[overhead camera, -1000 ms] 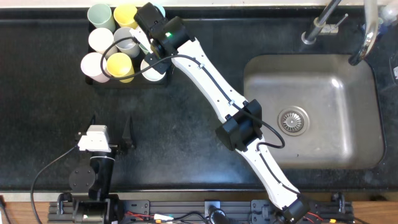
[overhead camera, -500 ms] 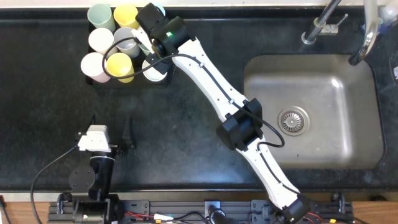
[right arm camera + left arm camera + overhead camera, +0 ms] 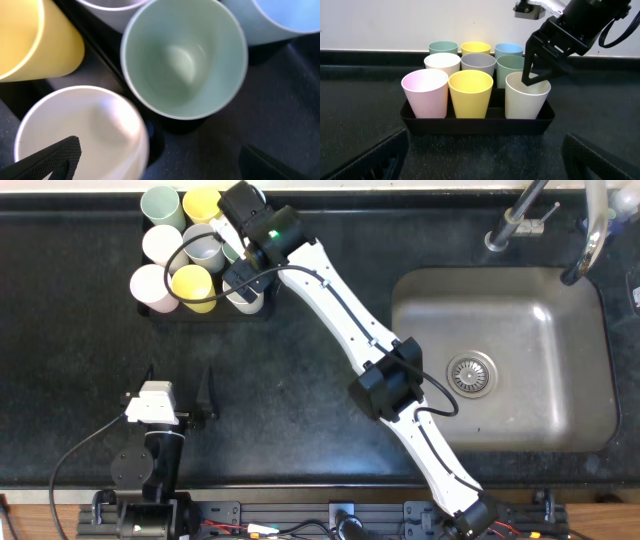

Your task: Store Cups

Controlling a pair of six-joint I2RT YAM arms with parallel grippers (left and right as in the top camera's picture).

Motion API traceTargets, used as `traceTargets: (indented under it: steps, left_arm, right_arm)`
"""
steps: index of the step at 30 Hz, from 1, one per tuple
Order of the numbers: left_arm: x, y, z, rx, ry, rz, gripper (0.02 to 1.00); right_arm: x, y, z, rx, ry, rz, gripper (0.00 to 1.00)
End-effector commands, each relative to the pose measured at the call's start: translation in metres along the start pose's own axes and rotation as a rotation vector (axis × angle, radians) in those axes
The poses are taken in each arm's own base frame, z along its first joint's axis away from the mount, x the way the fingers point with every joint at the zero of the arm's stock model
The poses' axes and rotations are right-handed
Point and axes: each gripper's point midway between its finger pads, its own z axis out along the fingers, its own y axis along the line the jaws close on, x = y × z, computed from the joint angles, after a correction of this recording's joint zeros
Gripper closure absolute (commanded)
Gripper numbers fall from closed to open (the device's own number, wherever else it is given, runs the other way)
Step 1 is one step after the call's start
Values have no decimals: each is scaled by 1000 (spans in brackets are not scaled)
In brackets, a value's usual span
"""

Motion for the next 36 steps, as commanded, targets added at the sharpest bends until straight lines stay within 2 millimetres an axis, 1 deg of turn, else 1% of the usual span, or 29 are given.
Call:
traceTargets:
  steps: [1,3,5,7,9,14,17,18,19,22,23,24,26,29,30,31,32,34,35,36]
  left_arm:
    - [0,-1,0,6,-6,-7,20]
    - [0,-1,0,6,-6,-8,20]
    - [0,-1,0,6,-6,-7,23]
    - [0,-1,0,6,-6,-7,20]
    - [0,-1,0,6,-6,-7,20]
    - [0,-1,0,6,-6,-7,20]
    - [0,-1,0,6,-6,-8,23]
    - [0,-1,0,6,-6,-7,20]
    - [0,-1,0,6,-6,-8,18]
    - [0,-1,0,6,-6,-8,20]
    - [0,-1,0,6,-6,-7,20]
    - [0,-1,0,6,-6,-8,20]
    - [0,-1,0,6,-6,-7,20]
    - [0,-1,0,6,-6,-7,20]
    - [0,-1,0,6,-6,-7,20]
    - [0,-1,0,6,-6,-7,20]
    - [0,-1,0,6,-6,-7,20]
    - [0,-1,0,6,-6,-7,20]
    - [0,-1,0,6,-6,-7,20]
    - [0,-1,0,6,-6,-8,20]
  right_arm:
    - [-4,-24,-13,31,-34,116,5]
    - [-6,-37,-24,60,-50,129,3]
    - [-6,-48,-40,82,-62,144,3]
    - [-3,-58,-61,91,-67,161,3]
    - [8,-70,-88,116,-51,180,3]
    - [60,-105,-163,182,37,294,3]
    - [79,-148,-217,303,-28,421,3]
    - [83,-157,-233,325,-53,456,5]
    - [89,-166,-253,347,-88,484,3]
    - [104,-179,-306,403,-174,543,5]
    - [109,-180,-319,414,-192,562,5]
    - [125,-180,-343,434,-212,607,3]
    - [145,-175,-355,439,-196,647,3]
    - [180,-153,-357,407,-125,673,3]
    - [190,-144,-354,387,-105,683,3]
    - [203,-129,-349,352,-87,698,3]
    - [212,-119,-344,327,-82,712,3]
    - [236,-99,-332,283,-95,786,3]
    - [245,-93,-326,276,-115,822,3]
    - [257,-88,-314,291,-220,879,3]
